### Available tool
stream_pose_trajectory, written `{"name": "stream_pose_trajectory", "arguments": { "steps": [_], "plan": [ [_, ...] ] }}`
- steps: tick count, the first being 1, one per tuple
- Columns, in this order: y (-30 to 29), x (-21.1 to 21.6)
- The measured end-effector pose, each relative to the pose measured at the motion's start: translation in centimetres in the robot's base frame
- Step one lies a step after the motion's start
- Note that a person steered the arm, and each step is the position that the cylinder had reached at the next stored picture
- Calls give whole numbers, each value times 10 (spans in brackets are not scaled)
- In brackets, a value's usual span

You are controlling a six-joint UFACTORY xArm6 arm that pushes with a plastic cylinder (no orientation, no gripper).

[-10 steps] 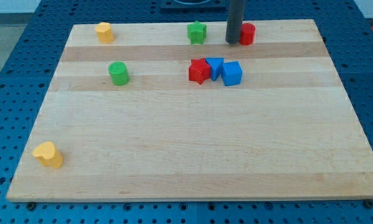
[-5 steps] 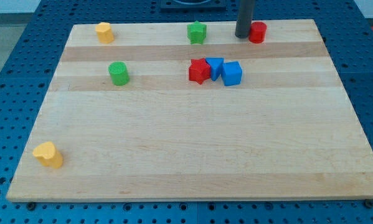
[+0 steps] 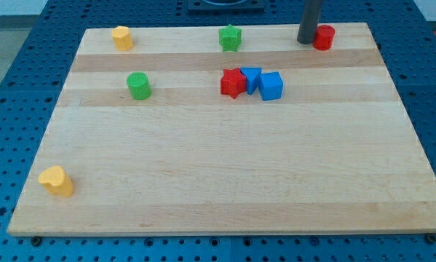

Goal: Push the red circle towards the top right corner

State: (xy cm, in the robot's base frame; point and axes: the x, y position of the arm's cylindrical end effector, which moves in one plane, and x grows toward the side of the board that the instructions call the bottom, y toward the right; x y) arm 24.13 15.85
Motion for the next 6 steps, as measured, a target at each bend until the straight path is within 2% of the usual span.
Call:
{"name": "stream_pose_trajectory", "arguments": {
  "steps": [3, 4, 6],
  "plan": [
    [3, 1],
    [-6, 17],
    [-14, 85]
  ]
}}
